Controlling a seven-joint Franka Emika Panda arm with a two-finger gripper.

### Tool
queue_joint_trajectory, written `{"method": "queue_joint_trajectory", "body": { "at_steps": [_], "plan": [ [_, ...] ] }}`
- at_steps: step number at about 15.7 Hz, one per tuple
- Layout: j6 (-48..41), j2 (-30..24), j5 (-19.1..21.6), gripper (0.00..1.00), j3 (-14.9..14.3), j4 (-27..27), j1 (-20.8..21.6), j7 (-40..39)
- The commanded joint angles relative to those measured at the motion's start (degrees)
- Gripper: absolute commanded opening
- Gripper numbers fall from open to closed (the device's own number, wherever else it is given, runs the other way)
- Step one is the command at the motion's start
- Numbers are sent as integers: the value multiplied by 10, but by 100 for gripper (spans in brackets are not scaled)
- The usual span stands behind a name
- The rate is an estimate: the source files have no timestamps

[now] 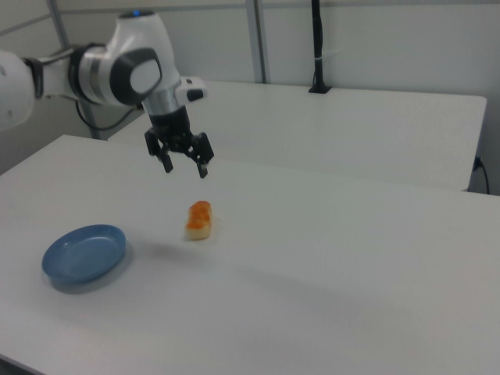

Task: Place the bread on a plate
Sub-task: 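Lower the open gripper over the orange-topped bread roll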

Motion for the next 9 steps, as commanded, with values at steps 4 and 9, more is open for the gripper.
{"method": "queue_joint_trajectory", "body": {
  "at_steps": [4,9],
  "plan": [
    [87,73,1,100,-7,2,22,-23],
    [104,116,-11,100,-7,2,39,-20]
  ]
}}
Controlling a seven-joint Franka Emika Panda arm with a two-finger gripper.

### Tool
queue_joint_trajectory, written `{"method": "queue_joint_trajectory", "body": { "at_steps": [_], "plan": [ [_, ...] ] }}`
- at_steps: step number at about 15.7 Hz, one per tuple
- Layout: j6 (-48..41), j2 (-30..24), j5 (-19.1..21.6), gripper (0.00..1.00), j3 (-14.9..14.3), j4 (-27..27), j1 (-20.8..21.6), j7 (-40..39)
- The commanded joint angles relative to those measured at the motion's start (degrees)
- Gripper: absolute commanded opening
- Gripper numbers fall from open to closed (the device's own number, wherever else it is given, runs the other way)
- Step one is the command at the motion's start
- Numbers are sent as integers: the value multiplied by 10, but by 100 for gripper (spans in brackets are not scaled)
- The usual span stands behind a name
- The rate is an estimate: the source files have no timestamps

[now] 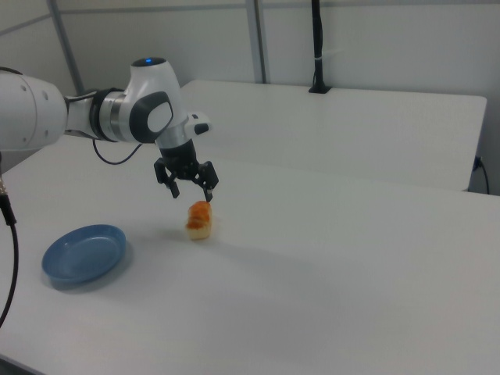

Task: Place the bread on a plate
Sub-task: 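Lower the open gripper over the orange-topped bread roll, then close the gripper on the bread roll and lift it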

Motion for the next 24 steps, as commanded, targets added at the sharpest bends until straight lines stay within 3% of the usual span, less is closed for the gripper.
{"method": "queue_joint_trajectory", "body": {
  "at_steps": [1,5,6,8,11,12,16,20,24],
  "plan": [
    [13,30,-15,100,-7,1,18,-6],
    [61,58,-25,100,-7,1,33,21],
    [69,63,-38,95,-8,1,34,28],
    [71,63,-43,81,-8,1,34,33],
    [72,62,-51,43,-8,1,34,33],
    [72,61,-54,37,-8,1,33,31],
    [53,26,-55,35,-7,-6,30,31],
    [-32,-30,-47,35,0,-9,36,34],
    [-87,-76,-25,36,31,-29,49,59]
  ]
}}
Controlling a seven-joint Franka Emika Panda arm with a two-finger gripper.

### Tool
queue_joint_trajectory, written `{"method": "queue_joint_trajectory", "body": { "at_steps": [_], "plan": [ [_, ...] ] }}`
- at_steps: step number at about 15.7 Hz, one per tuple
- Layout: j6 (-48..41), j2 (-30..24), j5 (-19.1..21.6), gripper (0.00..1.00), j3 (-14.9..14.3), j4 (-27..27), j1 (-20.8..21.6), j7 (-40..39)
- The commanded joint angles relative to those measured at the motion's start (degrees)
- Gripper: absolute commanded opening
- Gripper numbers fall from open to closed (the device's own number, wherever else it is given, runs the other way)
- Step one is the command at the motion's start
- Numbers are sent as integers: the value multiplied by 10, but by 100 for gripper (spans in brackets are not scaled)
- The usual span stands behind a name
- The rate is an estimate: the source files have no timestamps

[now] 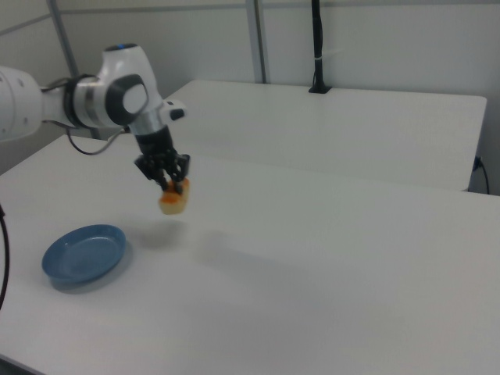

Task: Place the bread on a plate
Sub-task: 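Carry the bread roll over the blue plate and lower it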

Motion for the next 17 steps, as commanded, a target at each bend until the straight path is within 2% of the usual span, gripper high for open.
{"method": "queue_joint_trajectory", "body": {
  "at_steps": [1,3,5,9,13,14,17],
  "plan": [
    [-40,-54,14,36,13,-43,36,47],
    [-66,-55,14,36,14,-44,61,79],
    [-66,-68,16,36,17,-74,83,104],
    [-64,-77,23,36,47,-122,103,133],
    [-56,-76,23,41,69,-156,114,159],
    [-55,-75,23,49,72,-159,115,166],
    [-40,-70,23,100,79,-162,115,206]
  ]
}}
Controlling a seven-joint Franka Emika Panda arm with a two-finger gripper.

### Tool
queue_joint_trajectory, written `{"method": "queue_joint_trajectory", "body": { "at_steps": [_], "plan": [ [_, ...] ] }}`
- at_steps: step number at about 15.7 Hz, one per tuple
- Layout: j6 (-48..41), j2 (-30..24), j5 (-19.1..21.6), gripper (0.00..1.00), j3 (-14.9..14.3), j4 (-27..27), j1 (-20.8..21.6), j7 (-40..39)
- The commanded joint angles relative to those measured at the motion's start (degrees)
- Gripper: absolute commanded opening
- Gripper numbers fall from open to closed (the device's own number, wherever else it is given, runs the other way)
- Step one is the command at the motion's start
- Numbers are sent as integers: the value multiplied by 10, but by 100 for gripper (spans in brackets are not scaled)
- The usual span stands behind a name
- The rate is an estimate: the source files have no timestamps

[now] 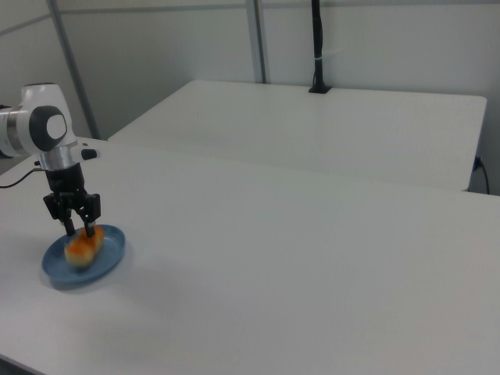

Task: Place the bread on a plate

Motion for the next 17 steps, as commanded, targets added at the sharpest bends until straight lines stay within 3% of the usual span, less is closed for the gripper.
{"method": "queue_joint_trajectory", "body": {
  "at_steps": [1,5,9,14,17],
  "plan": [
    [22,-22,7,100,3,-28,3,34],
    [10,-35,7,100,3,-19,-8,33],
    [-30,-79,6,100,8,23,-84,29],
    [-45,-79,6,100,3,95,-195,-32],
    [-46,-91,5,100,-12,108,-232,-56]
  ]
}}
